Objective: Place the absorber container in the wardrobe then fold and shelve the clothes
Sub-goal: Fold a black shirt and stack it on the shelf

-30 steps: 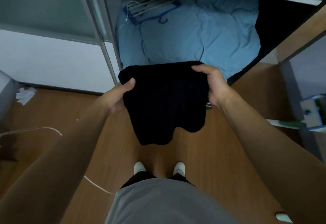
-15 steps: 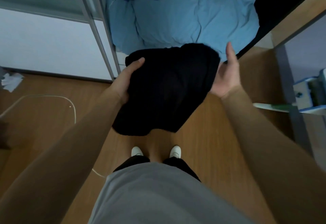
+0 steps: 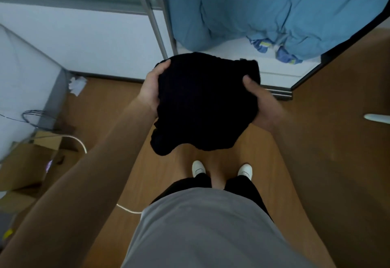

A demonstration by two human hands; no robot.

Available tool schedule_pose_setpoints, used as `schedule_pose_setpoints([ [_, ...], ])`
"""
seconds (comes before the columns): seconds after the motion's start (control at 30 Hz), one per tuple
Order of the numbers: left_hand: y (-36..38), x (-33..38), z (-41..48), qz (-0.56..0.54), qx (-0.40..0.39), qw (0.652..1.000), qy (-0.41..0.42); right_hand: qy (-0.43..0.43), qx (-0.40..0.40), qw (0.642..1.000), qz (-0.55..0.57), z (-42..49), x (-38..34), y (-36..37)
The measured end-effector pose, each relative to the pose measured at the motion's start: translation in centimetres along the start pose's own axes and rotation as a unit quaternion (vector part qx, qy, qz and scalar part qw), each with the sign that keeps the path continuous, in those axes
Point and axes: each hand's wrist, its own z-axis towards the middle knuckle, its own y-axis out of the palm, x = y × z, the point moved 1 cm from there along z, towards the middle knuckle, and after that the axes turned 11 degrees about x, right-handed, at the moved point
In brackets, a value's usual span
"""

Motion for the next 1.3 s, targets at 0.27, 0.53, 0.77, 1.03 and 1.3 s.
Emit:
schedule_pose_setpoints([
  [0.27, -2.7, -1.8, 1.9, 0.101, -0.092, 0.986, -0.090, -0.012, 0.094, 0.992, 0.078, 0.1, 2.1, -0.5],
  [0.53, -0.5, -5.7, 5.8, 0.182, 0.022, 0.983, 0.000, 0.028, 0.318, 0.941, -0.115, -0.4, 1.7, -5.2],
  [0.77, 1.4, -5.8, 8.7, 0.249, -0.061, 0.966, 0.041, -0.046, 0.413, 0.879, -0.234, -1.1, 0.9, -6.6],
  [1.03, 2.5, 0.3, 6.1, 0.416, -0.171, 0.892, 0.039, -0.045, 0.147, 0.788, -0.597, -1.3, -5.0, -4.2],
  [1.3, 2.8, 6.5, 5.9, 0.459, -0.089, 0.853, 0.230, -0.178, 0.239, 0.669, -0.681, 3.0, -8.8, -0.8],
])
